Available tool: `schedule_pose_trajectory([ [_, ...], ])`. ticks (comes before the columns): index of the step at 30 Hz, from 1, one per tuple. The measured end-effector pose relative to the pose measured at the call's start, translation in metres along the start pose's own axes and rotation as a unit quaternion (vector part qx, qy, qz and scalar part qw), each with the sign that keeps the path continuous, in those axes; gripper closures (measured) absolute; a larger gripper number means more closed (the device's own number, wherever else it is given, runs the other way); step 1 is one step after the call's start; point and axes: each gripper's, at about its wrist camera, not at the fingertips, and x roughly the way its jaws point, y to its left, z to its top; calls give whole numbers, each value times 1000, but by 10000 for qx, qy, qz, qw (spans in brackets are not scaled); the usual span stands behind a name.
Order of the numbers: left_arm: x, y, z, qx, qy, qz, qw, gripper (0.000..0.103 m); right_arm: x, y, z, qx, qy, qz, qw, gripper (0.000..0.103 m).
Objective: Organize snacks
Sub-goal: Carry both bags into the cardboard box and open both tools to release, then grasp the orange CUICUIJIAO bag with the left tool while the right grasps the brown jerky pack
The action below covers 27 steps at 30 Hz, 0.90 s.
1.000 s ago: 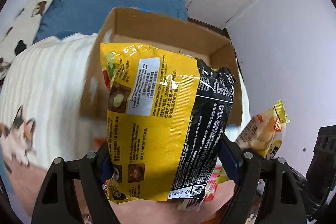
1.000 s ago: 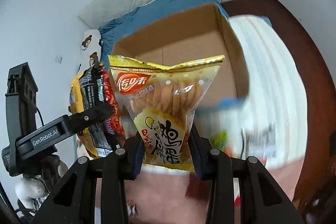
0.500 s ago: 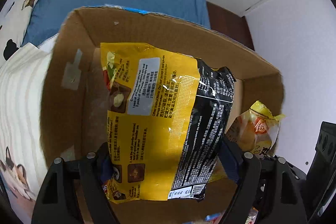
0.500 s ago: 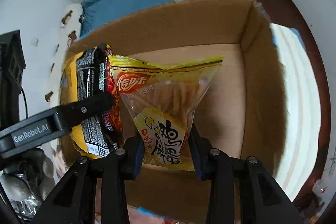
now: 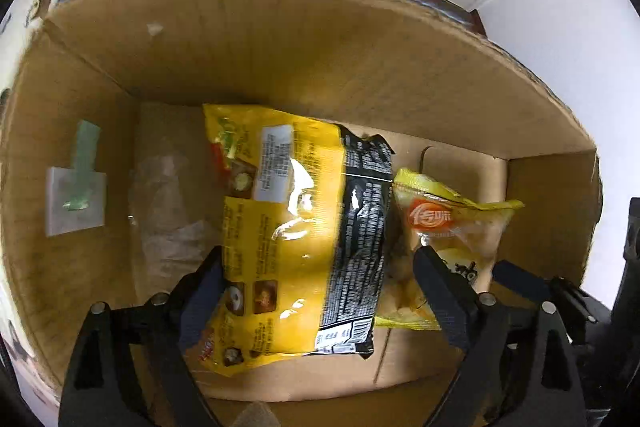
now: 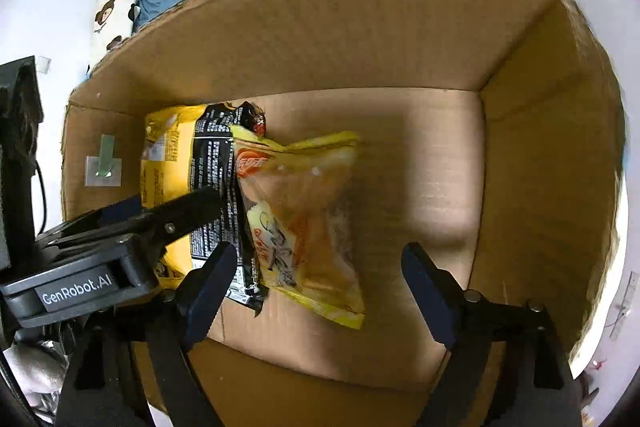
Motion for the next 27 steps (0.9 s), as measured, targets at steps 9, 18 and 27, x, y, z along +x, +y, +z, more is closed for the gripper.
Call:
schedule_pose_trajectory([
  [9, -41, -8, -41, 148, -401, 63, 9991, 11, -14, 12, -38, -48, -317, -88, 9994, 7],
  [18, -97, -4, -91, 384, -1118, 531, 9916, 11, -55, 23, -90, 175, -995, -55, 9949, 6],
  [27, -127, 1, -119, 549, -1497, 680, 9849, 11, -90, 48, -141, 75, -1432, -105, 9896, 6],
])
